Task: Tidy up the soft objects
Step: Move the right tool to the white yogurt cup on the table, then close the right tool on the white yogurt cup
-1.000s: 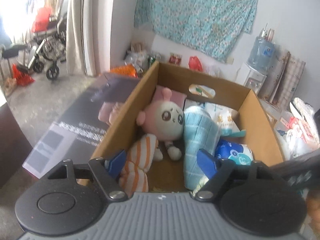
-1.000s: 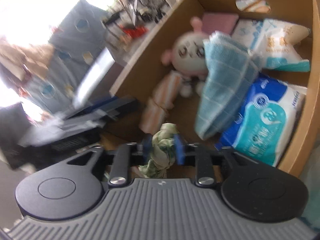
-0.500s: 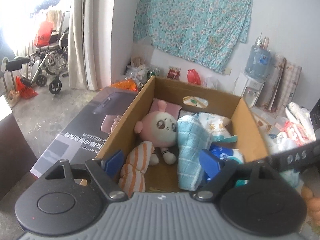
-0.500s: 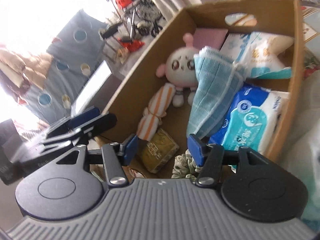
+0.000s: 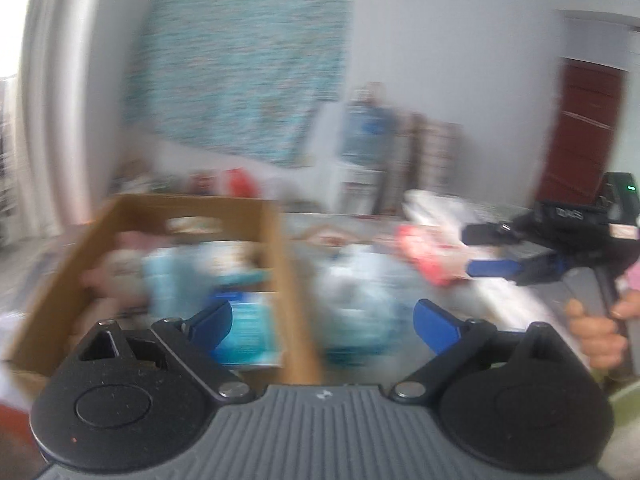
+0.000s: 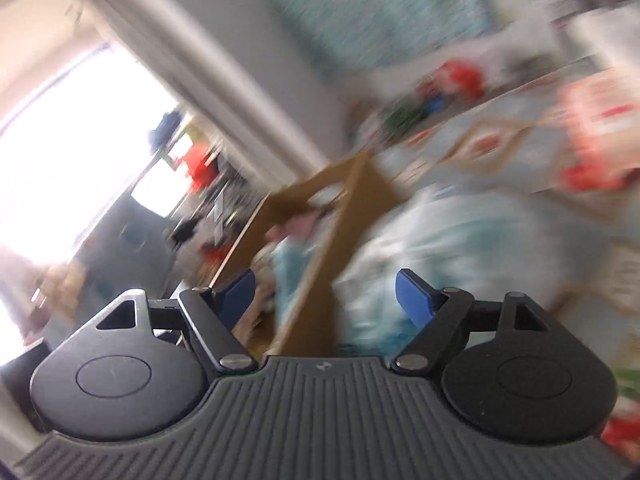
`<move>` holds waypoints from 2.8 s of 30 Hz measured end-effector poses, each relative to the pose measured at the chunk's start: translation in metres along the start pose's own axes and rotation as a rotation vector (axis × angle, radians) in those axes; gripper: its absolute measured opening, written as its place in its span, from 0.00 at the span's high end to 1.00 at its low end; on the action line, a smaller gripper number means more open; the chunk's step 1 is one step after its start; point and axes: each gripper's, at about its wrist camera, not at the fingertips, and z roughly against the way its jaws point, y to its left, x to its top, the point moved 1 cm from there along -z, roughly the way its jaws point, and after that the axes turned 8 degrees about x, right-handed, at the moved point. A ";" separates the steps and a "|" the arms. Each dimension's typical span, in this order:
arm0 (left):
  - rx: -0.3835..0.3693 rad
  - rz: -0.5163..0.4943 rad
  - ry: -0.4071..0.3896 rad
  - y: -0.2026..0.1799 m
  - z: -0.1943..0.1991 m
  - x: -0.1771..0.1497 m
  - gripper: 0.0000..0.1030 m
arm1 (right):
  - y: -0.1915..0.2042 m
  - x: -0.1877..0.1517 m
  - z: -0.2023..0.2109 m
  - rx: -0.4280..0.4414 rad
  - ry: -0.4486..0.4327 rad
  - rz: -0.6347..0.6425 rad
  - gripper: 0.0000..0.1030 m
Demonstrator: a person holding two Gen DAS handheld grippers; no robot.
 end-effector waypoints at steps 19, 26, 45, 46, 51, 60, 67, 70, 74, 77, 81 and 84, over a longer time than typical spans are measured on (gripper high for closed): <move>-0.414 -0.257 0.242 -0.241 -0.168 -0.069 0.04 | -0.132 -0.079 0.144 -0.369 -0.299 -0.245 0.18; -0.442 -0.257 0.310 -0.276 -0.213 -0.076 0.04 | -0.150 -0.074 0.137 -0.419 -0.322 -0.273 0.18; -0.547 0.060 0.521 -0.236 -0.264 -0.085 0.37 | -0.153 -0.069 0.123 -0.426 -0.292 -0.304 0.18; -0.561 0.107 0.543 -0.230 -0.268 -0.085 0.37 | -0.154 -0.068 0.121 -0.420 -0.291 -0.307 0.18; -0.609 0.338 0.628 -0.196 -0.282 -0.089 0.37 | -0.157 -0.068 0.106 -0.375 -0.306 -0.315 0.18; -0.582 0.358 0.633 -0.185 -0.278 -0.088 0.40 | -0.185 -0.067 0.077 -0.345 -0.326 -0.364 0.21; -0.490 0.319 0.577 -0.181 -0.268 -0.082 0.30 | -0.199 -0.065 0.061 -0.309 -0.302 -0.395 0.22; -0.404 0.230 0.473 -0.184 -0.253 -0.076 0.27 | -0.201 -0.066 0.057 -0.299 -0.300 -0.394 0.25; -0.338 0.083 0.351 -0.196 -0.236 -0.070 0.23 | -0.204 -0.064 0.051 -0.284 -0.293 -0.394 0.37; -0.339 0.014 0.315 -0.202 -0.229 -0.071 0.20 | -0.207 -0.064 0.050 -0.280 -0.287 -0.396 0.44; -0.323 -0.086 0.296 -0.213 -0.225 -0.075 0.12 | -0.209 -0.063 0.049 -0.274 -0.279 -0.390 0.48; -0.295 -0.170 0.284 -0.224 -0.225 -0.080 0.12 | -0.210 -0.064 0.048 -0.262 -0.267 -0.389 0.52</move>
